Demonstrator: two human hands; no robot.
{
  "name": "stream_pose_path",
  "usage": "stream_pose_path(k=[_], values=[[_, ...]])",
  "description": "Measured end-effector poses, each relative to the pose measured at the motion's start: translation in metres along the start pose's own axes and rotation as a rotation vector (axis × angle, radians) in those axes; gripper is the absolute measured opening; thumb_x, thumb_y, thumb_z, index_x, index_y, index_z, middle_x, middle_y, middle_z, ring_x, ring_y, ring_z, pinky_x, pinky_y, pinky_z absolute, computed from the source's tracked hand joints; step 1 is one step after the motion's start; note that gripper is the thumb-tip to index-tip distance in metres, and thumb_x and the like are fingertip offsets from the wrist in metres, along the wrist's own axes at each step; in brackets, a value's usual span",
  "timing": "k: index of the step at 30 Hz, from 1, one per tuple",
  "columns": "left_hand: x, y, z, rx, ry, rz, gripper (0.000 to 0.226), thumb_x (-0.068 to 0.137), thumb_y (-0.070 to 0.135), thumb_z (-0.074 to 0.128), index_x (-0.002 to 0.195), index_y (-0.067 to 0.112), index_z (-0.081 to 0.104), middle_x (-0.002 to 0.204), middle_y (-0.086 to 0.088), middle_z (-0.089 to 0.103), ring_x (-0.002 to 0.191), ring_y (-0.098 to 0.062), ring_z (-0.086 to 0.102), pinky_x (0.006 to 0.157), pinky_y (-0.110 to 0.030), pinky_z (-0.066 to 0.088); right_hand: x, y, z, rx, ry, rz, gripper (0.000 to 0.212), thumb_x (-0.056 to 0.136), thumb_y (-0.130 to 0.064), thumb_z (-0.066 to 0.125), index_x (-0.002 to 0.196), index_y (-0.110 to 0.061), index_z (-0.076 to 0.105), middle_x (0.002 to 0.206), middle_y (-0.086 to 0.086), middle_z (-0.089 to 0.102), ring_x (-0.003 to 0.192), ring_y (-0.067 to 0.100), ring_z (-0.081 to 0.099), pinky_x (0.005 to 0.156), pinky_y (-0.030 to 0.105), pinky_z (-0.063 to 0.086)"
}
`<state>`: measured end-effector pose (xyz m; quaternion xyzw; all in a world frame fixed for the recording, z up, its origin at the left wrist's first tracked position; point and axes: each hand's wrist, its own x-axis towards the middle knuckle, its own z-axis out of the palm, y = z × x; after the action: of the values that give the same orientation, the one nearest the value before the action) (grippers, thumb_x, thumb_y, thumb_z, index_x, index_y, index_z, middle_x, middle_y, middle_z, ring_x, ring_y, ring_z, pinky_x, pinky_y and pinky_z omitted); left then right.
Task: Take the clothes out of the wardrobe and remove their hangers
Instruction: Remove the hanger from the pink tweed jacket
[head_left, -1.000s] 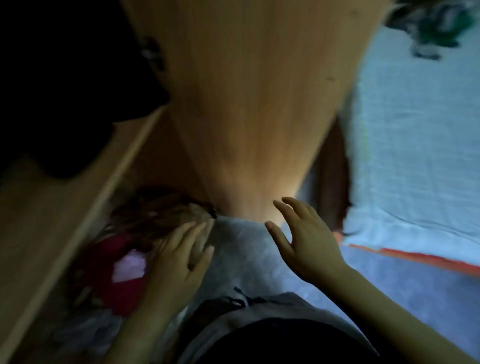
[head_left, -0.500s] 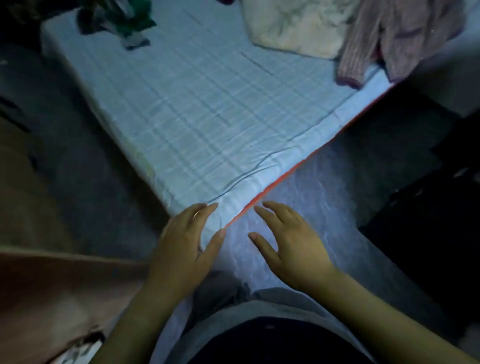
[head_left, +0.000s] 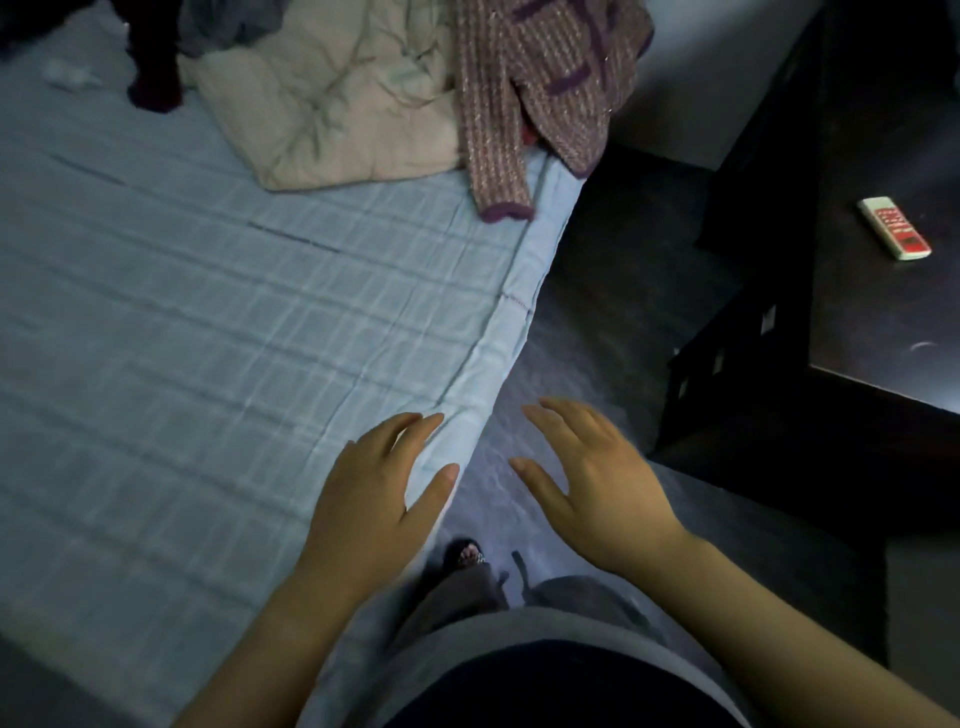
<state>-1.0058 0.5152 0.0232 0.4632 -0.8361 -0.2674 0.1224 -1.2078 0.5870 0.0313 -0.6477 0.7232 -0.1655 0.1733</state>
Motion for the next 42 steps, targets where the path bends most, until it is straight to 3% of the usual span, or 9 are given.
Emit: stream_pose_path(k=[8, 14, 19, 27, 35, 42], values=[[0.181, 0.020, 0.001, 0.005, -0.104, 0.170, 0.058, 0.090, 0.057, 0.031, 0.131, 0.021, 0.050, 0.131, 0.001, 0.053, 0.117, -0.019, 0.052, 0.097, -0.044, 0.045, 0.111, 0.068, -0.038, 0.053, 0.129, 0.167, 0.055, 0.090, -0.052, 0.036, 0.127, -0.014, 0.052, 0.128, 0.005, 0.055, 0.118, 0.025, 0.050, 0.099, 0.037, 0.042], [0.323, 0.049, 0.036, -0.048, -0.140, 0.146, 0.059, 0.088, 0.059, 0.031, 0.133, 0.024, 0.048, 0.132, 0.005, 0.052, 0.119, -0.014, 0.050, 0.099, -0.037, 0.044, 0.216, 0.159, -0.075, 0.019, 0.127, 0.252, 0.057, 0.089, -0.051, 0.036, 0.127, -0.013, 0.054, 0.129, 0.008, 0.055, 0.118, 0.028, 0.052, 0.098, 0.038, 0.041], [0.469, 0.093, 0.044, -0.090, -0.077, 0.113, 0.064, 0.085, 0.062, 0.028, 0.135, 0.025, 0.045, 0.134, 0.003, 0.051, 0.119, -0.015, 0.048, 0.098, -0.035, 0.043, 0.332, 0.244, -0.142, -0.037, 0.133, 0.250, 0.061, 0.089, -0.055, 0.032, 0.133, -0.015, 0.049, 0.137, 0.005, 0.049, 0.127, 0.024, 0.044, 0.104, 0.037, 0.035], [0.637, 0.120, 0.056, -0.127, -0.033, 0.084, 0.060, 0.087, 0.056, 0.033, 0.131, 0.018, 0.050, 0.125, 0.000, 0.054, 0.109, -0.014, 0.053, 0.089, -0.031, 0.045, 0.479, 0.335, -0.196, -0.064, 0.047, 0.168, 0.064, 0.088, -0.058, 0.025, 0.136, -0.021, 0.046, 0.140, 0.001, 0.046, 0.129, 0.020, 0.041, 0.102, 0.025, 0.023], [0.854, 0.109, 0.042, -0.098, 0.040, 0.037, 0.065, 0.086, 0.060, 0.028, 0.136, 0.020, 0.044, 0.132, -0.001, 0.050, 0.114, -0.018, 0.050, 0.095, -0.038, 0.043, 0.694, 0.417, -0.247, -0.017, 0.074, 0.024, 0.060, 0.091, -0.052, 0.032, 0.136, -0.014, 0.045, 0.139, 0.008, 0.045, 0.127, 0.024, 0.041, 0.106, 0.037, 0.036], [0.994, 0.096, 0.001, -0.031, 0.142, -0.047, 0.062, 0.088, 0.059, 0.031, 0.134, 0.020, 0.046, 0.127, -0.001, 0.053, 0.112, -0.015, 0.051, 0.090, -0.026, 0.038, 0.856, 0.438, -0.301, -0.029, 0.024, -0.103, 0.073, 0.088, -0.063, 0.018, 0.138, -0.016, 0.042, 0.143, 0.005, 0.041, 0.132, 0.022, 0.035, 0.109, 0.036, 0.030]])
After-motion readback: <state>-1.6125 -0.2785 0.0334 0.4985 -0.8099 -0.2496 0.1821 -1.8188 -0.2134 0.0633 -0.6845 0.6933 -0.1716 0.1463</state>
